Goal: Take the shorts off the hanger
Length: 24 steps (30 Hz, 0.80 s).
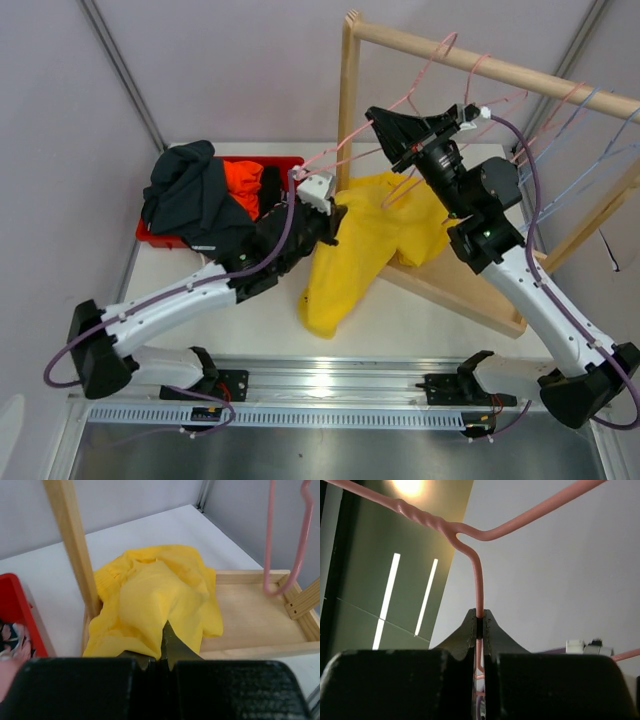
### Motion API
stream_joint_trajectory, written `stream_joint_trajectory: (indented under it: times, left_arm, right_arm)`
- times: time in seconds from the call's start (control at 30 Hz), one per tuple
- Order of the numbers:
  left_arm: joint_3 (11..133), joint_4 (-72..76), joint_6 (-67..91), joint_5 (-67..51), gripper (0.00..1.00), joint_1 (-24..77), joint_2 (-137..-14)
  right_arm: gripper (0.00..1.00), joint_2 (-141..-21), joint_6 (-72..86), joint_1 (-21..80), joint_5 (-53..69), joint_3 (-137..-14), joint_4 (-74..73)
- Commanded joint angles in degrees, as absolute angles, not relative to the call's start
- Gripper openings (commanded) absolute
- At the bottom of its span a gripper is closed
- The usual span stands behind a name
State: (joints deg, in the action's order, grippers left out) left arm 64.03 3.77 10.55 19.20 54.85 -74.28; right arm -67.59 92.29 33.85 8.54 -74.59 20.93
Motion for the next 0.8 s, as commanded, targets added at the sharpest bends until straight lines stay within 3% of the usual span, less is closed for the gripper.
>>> stream_joint_trajectory:
  times: [0.0,0.3,0.5,0.77]
  left_arm:
    - [57.8,5.8,11.7,22.0,0.00,55.3,-64.3]
    - [47.7,-6.3,14.3,30.0,0.00,58.3,-44.2]
    - [54.5,-17.8,11.6,36.8,0.00,58.4,-38.4]
    - [66.7,-22.4,2.3,40.9,0.00,58.3,-43.1]
  right_arm:
    - [0.00,-68.8,90.3,30.9,3.4,-79.1,25.9]
    - [0.00,-75.1,91.4,23.9,1.8,-82.1,27.0]
    - [0.00,-75.3,91.7,23.5,1.1,-79.2,25.6]
    - [0.00,-70.2,89.4,25.1,1.1,-73.4,22.0]
